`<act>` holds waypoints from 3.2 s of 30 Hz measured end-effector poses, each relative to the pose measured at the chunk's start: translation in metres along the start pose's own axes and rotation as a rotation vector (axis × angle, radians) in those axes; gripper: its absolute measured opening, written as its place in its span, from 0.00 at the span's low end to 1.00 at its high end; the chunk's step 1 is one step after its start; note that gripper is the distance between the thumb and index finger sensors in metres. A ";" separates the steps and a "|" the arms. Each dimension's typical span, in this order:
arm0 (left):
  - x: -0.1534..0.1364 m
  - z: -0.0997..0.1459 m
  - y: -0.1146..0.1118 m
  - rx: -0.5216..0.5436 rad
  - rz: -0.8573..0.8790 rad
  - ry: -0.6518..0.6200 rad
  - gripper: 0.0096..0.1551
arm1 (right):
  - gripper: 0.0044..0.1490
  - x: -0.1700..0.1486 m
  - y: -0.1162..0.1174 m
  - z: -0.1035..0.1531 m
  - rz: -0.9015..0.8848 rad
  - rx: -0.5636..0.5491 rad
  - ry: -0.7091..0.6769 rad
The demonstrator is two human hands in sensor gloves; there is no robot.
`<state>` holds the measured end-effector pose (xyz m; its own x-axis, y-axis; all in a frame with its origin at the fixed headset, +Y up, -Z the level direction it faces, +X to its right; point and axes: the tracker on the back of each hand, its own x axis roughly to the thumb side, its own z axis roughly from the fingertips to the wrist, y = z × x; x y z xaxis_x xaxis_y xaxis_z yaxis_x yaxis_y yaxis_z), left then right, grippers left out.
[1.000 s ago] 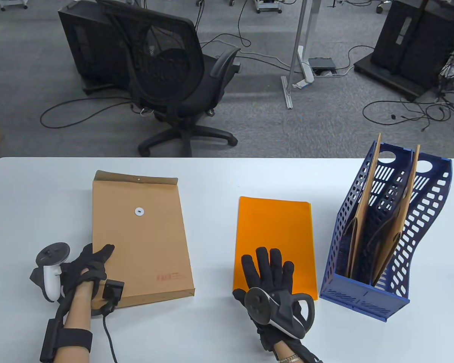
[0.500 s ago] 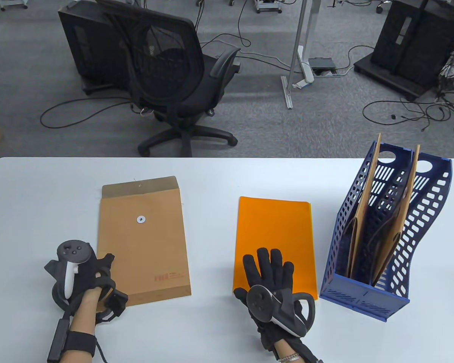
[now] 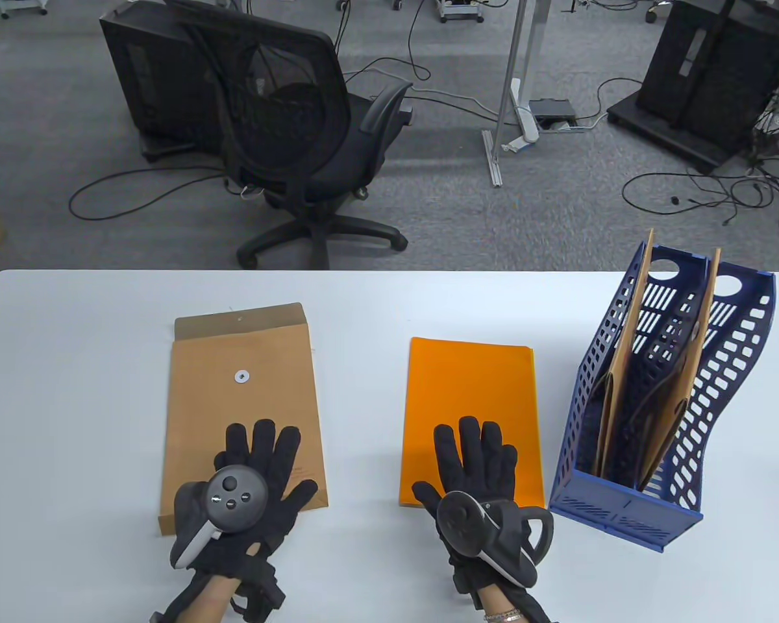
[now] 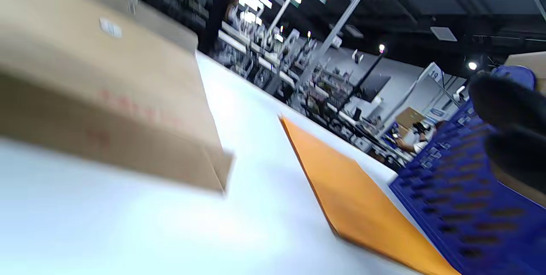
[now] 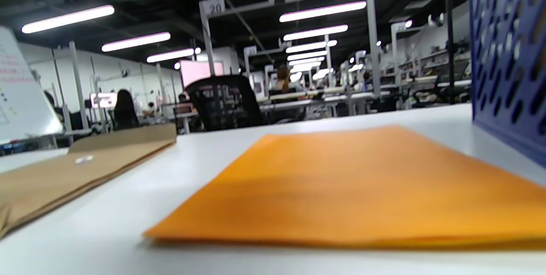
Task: Pull cardstock from document pouches and stack
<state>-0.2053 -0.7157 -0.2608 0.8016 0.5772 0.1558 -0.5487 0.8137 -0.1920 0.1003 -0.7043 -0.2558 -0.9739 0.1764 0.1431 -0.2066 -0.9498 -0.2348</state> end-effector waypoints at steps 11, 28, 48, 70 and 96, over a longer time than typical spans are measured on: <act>-0.016 -0.001 -0.018 -0.010 0.124 0.011 0.44 | 0.56 -0.035 -0.097 0.001 -0.138 -0.542 0.133; -0.017 -0.003 -0.029 -0.073 0.056 0.020 0.45 | 0.55 -0.127 -0.066 -0.010 -0.563 -0.488 0.507; -0.022 -0.007 -0.037 -0.115 0.062 0.043 0.45 | 0.34 -0.131 -0.063 -0.003 -0.580 -0.561 0.466; -0.019 -0.038 0.007 0.072 0.643 -0.273 0.58 | 0.32 -0.017 -0.102 -0.023 -1.027 -0.350 -0.127; -0.064 -0.047 -0.015 -0.173 1.210 -0.363 0.27 | 0.52 0.009 -0.027 -0.046 -1.002 0.043 -0.136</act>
<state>-0.2372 -0.7683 -0.3139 -0.3120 0.9491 0.0435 -0.8211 -0.2463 -0.5150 0.0925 -0.6652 -0.2919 -0.3345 0.8691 0.3643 -0.9168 -0.3896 0.0874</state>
